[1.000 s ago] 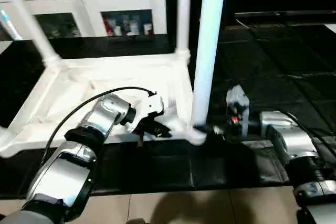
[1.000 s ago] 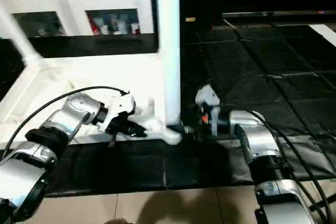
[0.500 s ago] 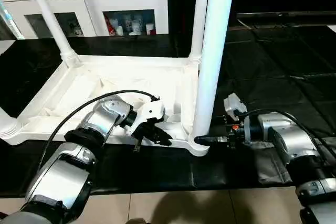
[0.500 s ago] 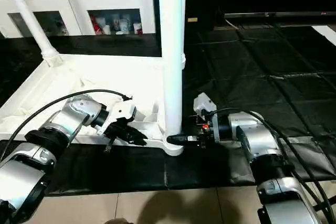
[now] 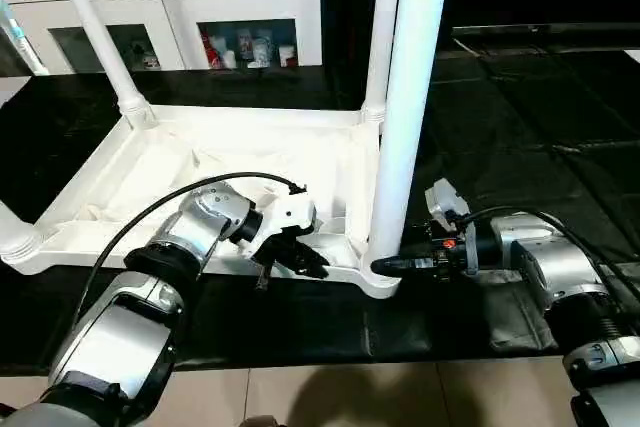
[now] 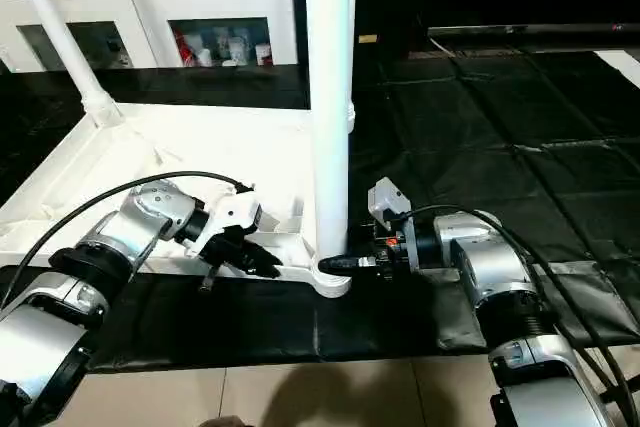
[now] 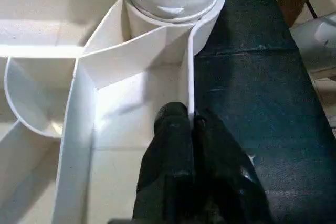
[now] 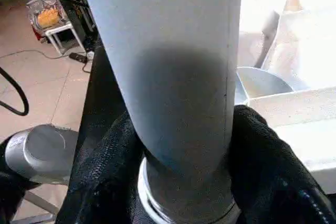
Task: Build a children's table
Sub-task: Rotate leg to tighten
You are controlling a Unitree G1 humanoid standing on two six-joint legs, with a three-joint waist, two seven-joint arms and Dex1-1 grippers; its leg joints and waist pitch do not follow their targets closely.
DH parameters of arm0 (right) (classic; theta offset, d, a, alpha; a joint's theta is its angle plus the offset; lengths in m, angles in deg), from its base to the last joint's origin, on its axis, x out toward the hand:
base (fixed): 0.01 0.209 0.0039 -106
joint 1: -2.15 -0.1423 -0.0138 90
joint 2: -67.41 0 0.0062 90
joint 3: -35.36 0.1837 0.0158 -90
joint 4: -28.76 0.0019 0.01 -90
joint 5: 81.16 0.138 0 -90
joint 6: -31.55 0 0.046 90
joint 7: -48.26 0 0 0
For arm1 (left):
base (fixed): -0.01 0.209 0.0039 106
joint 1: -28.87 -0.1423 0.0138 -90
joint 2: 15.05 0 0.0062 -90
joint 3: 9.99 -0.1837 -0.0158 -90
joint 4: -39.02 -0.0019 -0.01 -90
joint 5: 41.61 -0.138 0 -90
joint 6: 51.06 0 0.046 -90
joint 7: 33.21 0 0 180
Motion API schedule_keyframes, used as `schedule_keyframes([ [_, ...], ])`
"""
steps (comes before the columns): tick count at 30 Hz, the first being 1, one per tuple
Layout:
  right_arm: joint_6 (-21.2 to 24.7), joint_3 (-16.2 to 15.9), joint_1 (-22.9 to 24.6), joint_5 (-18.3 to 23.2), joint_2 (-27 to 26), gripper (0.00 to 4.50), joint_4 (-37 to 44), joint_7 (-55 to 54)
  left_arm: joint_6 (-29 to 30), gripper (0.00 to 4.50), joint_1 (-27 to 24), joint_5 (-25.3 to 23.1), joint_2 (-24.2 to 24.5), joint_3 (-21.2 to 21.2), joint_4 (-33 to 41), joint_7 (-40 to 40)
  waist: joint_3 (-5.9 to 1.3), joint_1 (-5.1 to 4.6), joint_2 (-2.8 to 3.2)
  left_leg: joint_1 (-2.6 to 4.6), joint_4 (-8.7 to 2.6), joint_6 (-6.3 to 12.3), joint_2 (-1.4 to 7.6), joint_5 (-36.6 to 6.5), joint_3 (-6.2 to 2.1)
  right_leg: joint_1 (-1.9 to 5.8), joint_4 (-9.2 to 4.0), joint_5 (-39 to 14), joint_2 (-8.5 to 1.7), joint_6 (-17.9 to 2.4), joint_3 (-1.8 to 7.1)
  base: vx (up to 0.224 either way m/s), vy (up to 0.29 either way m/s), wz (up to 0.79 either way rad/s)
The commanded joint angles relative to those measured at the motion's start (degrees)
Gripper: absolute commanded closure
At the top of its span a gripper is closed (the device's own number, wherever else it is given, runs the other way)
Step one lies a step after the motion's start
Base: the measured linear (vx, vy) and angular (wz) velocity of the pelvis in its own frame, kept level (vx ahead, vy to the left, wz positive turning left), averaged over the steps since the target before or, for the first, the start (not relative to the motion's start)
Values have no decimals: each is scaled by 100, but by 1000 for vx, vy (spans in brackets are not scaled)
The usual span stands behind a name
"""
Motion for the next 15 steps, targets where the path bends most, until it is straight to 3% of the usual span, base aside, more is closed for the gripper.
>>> schedule_keyframes([
  [1, 60, -83, 95, 108, -81, 245, 121, 128, 56, 450, 141, -107, -45, -61, -62, -212, -429, -33, -83, 64, -361, 527, 214, -924, -52, 347, -381, -1656, -408, -876, 349, 0, 0, 0],
  [2, 57, -82, 109, 110, -88, 245, 131, 116, 63, 450, 143, -106, -45, -58, -67, -221, -430, -30, -84, 62, -359, 527, 212, -920, -49, 346, -380, -1652, -410, -879, 351, 0, 0, 0],
  [3, 51, -81, 145, 115, -108, 245, 155, 86, 80, 450, 146, -104, -46, -50, -78, -244, -425, -33, -16, 66, -359, 504, 212, -1001, -51, 339, -406, -1666, -404, -879, 347, 0, 0, 0],
  [4, 30, -64, 210, 119, -158, 245, 188, -12, 118, 450, 152, -103, -50, -34, -98, -295, -425, -37, -36, 68, -363, 494, 212, -1028, -56, 346, -398, -1661, -403, -888, 343, 0, 0, 0],
  [5, 1, -33, 274, 118, -221, 245, 209, -154, 155, 450, 158, -107, -57, -21, -119, -361, -423, -34, -17, 57, -364, 485, 206, -1046, -59, 354, -402, -1655, -403, -874, 342, 0, 0, 0],
  [6, -5, -16, 311, 115, -269, 245, 229, -257, 182, 450, 163, -109, -62, -7, -130, -411, -429, -22, 56, 70, -365, 458, 211, -1064, -75, 351, -391, -1686, -412, -871, 338, 0, 0, 0],
  [7, 17, 6, 361, 90, -372, 246, 260, -493, 246, 450, 197, -100, -99, 43, -182, -571, -418, -56, 8, 64, -376, 434, 206, -1137, -67, 354, -417, -1737, -393, -854, 327, 0, 0, 0],
  [9, 73, 25, 387, 28, -491, 248, 265, -813, 361, 450, 246, -73, -156, 116, -246, -766, -391, -89, 6, 77, -387, 375, 171, -1275, -60, 356, -466, -2106, -389, -761, 304, 0, 0, 0],
  [12, -16, 107, 208, -394, -988, 250, -124, -2284, 734, 450, 446, 35, -412, 407, -425, -1625, -353, -155, 23, 108, -386, 243, 129, -1454, -60, 337, -552, -2772, -388, -513, 257, 0, 0, 0],
  [14, 52, 166, 54, -499, -1258, 253, -347, -2892, 962, 450, 548, 101, -557, 553, -498, -2061, -325, -309, 32, 166, -380, 73, 82, -1736, -87, 310, -642, -3233, -373, -333, 171, 0, 0, 0],
  [15, 242, 255, -232, -564, -1647, 253, -606, -3616, 1317, 450, 683, 246, -775, 784, -549, -2649, -331, -372, -7, 135, -384, 113, 68, -1763, -101, 357, -671, -3258, -367, -225, 141, 0, 0, 0],
])
